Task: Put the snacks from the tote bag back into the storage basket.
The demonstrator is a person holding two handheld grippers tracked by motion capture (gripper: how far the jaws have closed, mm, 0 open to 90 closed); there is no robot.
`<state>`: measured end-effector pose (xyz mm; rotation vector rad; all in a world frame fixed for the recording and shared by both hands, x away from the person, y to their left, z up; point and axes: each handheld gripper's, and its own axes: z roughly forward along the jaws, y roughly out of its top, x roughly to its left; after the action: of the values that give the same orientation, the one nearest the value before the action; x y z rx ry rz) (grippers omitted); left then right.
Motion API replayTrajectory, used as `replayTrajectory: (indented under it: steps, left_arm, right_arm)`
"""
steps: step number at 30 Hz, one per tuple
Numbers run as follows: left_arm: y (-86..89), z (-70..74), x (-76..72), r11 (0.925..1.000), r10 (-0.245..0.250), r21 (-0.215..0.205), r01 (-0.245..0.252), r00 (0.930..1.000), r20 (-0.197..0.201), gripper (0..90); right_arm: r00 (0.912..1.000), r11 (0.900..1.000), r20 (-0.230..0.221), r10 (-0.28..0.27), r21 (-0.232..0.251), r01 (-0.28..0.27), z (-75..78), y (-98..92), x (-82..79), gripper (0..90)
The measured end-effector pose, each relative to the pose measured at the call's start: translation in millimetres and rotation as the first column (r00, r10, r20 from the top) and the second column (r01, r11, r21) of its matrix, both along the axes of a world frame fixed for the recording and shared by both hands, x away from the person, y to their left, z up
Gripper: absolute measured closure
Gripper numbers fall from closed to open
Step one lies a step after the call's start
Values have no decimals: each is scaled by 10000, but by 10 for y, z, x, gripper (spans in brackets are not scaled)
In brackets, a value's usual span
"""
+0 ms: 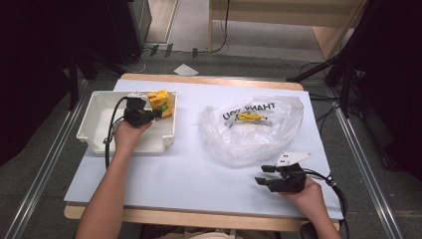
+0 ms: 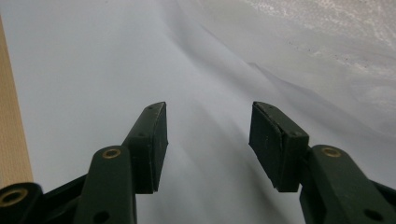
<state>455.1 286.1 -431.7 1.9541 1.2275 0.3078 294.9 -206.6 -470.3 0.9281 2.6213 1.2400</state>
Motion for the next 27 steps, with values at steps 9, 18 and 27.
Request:
replayTrajectory:
  steps: [9,18,27]
  left_arm:
    - [78,4,9,9996,212,-160,-212,9998,-32,900]
    - [136,-9,32,9990,401,-173,-402,9992,-61,900]
    - [144,-18,52,9983,590,0,-590,9982,-146,900]
  right_arm:
    - [9999,9998,-92,-63,184,65,0,-9,16,475]
    - [9997,9992,-194,-115,372,122,8,-20,24,474]
    - [9999,9991,-150,-71,411,77,17,-28,20,474]
